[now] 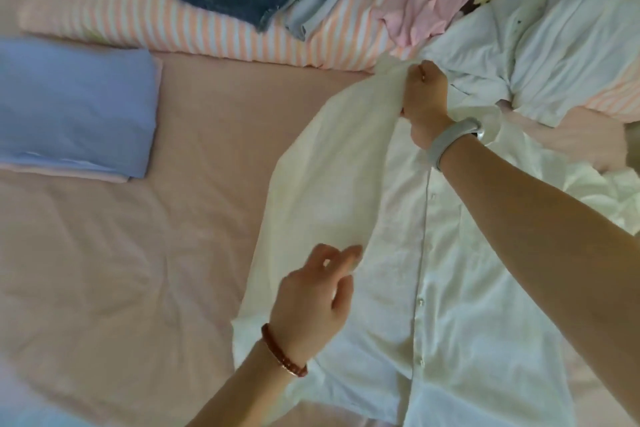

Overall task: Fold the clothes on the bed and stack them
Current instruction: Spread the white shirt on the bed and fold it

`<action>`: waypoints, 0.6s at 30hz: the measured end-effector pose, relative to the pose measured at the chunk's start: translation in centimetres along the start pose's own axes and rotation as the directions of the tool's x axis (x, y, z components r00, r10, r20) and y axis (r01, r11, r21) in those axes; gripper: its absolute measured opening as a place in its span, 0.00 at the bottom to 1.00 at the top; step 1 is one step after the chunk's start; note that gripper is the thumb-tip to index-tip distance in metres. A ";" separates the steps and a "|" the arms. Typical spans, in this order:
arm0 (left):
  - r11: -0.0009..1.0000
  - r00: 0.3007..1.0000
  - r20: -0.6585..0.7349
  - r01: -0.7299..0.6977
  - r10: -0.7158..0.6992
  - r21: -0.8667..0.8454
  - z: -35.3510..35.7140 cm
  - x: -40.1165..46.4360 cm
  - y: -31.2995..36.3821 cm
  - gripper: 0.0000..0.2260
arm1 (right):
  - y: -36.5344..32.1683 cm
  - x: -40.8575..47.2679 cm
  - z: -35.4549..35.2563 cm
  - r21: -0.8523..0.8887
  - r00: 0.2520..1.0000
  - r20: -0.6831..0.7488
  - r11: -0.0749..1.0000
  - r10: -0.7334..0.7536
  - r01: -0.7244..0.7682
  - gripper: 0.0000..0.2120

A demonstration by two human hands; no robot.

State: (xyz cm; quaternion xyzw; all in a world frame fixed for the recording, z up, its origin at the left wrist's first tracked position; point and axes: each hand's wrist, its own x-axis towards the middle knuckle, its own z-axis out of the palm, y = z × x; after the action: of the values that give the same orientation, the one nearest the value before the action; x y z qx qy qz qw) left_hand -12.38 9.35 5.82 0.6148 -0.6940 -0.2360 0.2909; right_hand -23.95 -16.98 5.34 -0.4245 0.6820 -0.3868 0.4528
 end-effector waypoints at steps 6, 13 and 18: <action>0.974 0.646 0.729 0.132 -0.227 0.187 7.1 0.0 0.8 0.21 | 9.2 1.1 -7.4 -0.293 0.944 -0.071 0.898 0.322 -0.328 0.15; 0.929 0.801 0.479 0.258 -0.360 0.267 6.2 -4.9 -2.9 0.12 | 15.8 -11.0 -8.7 -0.299 0.929 -0.137 0.880 0.345 -0.370 0.20; 0.859 0.811 0.410 0.205 -0.418 0.470 4.6 -8.6 -3.6 0.16 | 18.0 -20.5 -9.0 -0.371 0.952 -0.190 0.881 0.239 -0.295 0.15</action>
State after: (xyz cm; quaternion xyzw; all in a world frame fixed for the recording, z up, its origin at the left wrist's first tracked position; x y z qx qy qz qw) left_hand -12.30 17.20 -0.93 0.6865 -0.6654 -0.2833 -0.0754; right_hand -31.88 9.46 -2.54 -0.3809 0.8277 -0.2035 0.3584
